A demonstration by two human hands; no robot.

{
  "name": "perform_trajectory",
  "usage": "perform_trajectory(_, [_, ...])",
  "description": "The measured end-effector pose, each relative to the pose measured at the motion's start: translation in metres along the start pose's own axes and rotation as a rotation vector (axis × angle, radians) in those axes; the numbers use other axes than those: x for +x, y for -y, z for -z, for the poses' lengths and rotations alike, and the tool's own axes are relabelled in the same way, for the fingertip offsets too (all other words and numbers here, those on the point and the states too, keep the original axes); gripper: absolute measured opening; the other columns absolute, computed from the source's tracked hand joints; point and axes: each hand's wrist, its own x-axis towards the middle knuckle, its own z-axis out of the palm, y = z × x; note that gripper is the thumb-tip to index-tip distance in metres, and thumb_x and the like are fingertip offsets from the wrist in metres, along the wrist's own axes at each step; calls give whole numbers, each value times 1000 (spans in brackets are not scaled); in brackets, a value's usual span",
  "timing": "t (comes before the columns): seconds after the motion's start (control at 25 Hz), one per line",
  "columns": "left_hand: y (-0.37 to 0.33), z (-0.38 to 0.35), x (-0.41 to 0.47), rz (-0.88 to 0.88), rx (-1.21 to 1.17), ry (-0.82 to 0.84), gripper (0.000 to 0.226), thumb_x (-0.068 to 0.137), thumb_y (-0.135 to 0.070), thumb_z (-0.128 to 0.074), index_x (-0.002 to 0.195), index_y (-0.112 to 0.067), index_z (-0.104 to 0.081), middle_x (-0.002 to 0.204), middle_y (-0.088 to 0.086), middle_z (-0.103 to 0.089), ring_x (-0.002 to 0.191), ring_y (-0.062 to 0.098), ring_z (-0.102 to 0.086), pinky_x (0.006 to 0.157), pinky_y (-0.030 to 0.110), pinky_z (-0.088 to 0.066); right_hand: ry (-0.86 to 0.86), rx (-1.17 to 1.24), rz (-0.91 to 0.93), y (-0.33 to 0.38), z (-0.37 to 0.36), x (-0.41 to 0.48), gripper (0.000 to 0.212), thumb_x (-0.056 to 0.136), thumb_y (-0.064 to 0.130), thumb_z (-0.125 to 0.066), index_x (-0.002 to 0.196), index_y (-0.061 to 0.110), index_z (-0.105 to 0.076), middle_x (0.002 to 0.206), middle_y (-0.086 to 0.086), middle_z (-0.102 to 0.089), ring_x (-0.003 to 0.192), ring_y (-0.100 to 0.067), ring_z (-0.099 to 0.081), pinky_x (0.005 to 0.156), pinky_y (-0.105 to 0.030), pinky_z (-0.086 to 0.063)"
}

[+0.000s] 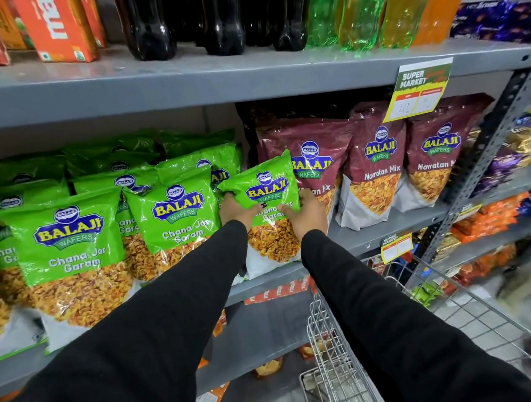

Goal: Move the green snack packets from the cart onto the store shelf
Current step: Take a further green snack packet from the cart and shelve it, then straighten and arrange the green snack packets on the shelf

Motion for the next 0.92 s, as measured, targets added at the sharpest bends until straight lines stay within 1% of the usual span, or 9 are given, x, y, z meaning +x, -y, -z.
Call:
perform_trajectory(0.2, [-3,-3,-4,-2,-24,-55,81,80,-12,-70,142,3,-20,147,20,-37,136,32,-36,110,38,-32,-50,-39,-8,3,-2,-2,50,74,29,-72,113,7,-48,114,-15,-61,105,-32,-57,84,-41,-47])
perform_trajectory(0.44, [-13,7,-18,41,-42,-50,90,80,-10,-69,146,2,-9,150,19,-33,138,30,-34,111,36,-31,-151,-43,21,18,6,-5,57,72,31,-73,116,7,-45,120,-15,-52,111,-33,-51,94,-43,-44])
perform_trajectory(0.56, [-15,27,-28,30,-14,2,77,84,-19,-64,143,3,-19,145,19,-39,133,30,-40,108,35,-36,-267,-107,50,44,7,-14,64,73,37,-71,121,7,-42,123,-16,-49,115,-32,-45,97,-42,-38])
perform_trajectory(0.68, [-4,67,-35,-87,-140,-20,55,86,-16,-62,132,6,-42,128,20,-56,118,27,-55,96,34,-46,-283,-62,127,83,-9,-31,67,73,39,-69,122,2,-41,124,-19,-47,117,-35,-41,98,-41,-33])
perform_trajectory(0.72, [2,87,-38,-112,-246,-52,47,86,-9,-60,128,7,-46,119,19,-59,108,24,-59,87,26,-51,-266,-19,169,99,-20,-38,67,73,39,-70,121,2,-42,122,-19,-47,116,-36,-41,97,-40,-32])
perform_trajectory(0.8, [23,130,-44,-151,-397,-163,37,87,3,-56,123,11,-49,104,13,-57,83,10,-58,66,6,-49,-191,88,253,126,-44,-58,65,71,38,-72,119,2,-44,118,-19,-49,113,-34,-42,93,-39,-33])
perform_trajectory(0.84, [37,155,-47,-169,-425,-248,35,86,6,-55,120,12,-50,100,12,-56,76,3,-56,63,3,-48,-136,134,290,139,-58,-70,65,71,37,-72,119,3,-45,117,-19,-49,112,-33,-43,92,-38,-34])
perform_trajectory(0.88, [52,181,-50,-177,-440,-324,33,85,8,-55,118,13,-51,96,11,-57,72,-3,-55,67,4,-49,-72,173,312,151,-75,-83,64,71,36,-73,119,3,-45,117,-18,-49,112,-33,-44,92,-37,-34])
perform_trajectory(0.92, [68,205,-52,-169,-449,-395,31,85,8,-56,115,11,-52,91,8,-59,70,-7,-57,76,11,-52,-2,209,319,161,-92,-96,64,71,34,-73,119,4,-45,118,-18,-49,113,-32,-44,93,-36,-34])
